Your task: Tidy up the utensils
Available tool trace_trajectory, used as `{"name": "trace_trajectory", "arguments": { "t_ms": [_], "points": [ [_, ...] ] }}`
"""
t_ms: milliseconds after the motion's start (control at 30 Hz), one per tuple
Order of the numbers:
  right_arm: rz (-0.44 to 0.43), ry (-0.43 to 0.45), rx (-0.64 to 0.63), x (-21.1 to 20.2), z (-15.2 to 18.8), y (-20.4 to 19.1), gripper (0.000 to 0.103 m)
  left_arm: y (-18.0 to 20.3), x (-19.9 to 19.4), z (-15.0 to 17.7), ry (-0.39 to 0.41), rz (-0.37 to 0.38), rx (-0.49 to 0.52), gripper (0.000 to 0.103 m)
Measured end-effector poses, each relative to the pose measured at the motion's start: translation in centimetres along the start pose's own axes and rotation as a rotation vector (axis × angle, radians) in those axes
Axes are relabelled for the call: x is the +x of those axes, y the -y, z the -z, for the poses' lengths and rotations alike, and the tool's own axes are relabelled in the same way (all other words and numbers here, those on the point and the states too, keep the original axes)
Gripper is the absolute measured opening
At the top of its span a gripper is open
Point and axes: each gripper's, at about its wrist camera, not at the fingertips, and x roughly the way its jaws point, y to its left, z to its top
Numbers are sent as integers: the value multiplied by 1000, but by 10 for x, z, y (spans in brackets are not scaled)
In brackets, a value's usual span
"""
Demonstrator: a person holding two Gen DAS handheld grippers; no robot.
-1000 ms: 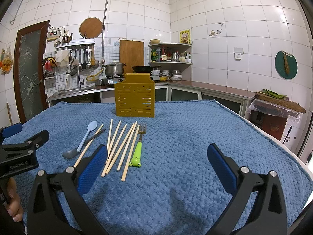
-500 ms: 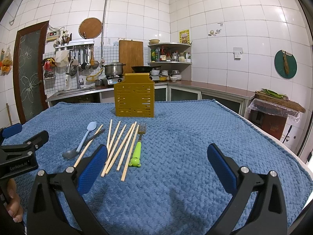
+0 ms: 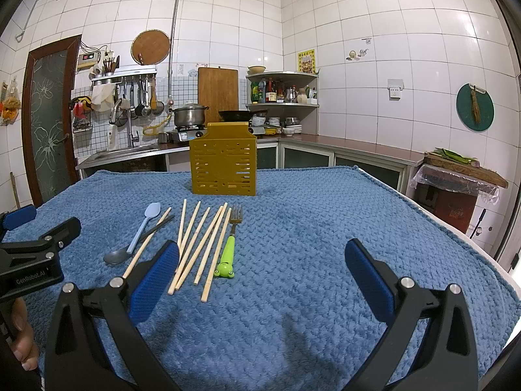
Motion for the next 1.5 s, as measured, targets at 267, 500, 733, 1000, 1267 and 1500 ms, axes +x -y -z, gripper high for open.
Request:
{"name": "trace_trajectory", "arguments": {
  "t_ms": [267, 500, 733, 1000, 1267, 1500],
  "points": [
    [0, 1, 0, -1, 0, -1, 99, 0, 0, 0, 0, 0, 0, 98],
    [-2, -1, -1, 2, 0, -2, 99, 0, 0, 0, 1, 0, 1, 98],
    [1, 0, 1, -1, 1, 0, 99, 1, 0, 0, 1, 1, 1, 98],
    [0, -1, 0, 1, -1, 1, 99, 1, -1, 0, 1, -1, 1, 98],
    [-1, 0, 3, 1, 0, 2, 99, 1, -1, 0, 2, 0, 0, 98],
    [-4, 0, -4, 0, -5, 4, 99, 1, -2, -2, -8, 2, -7, 98]
  ]
}}
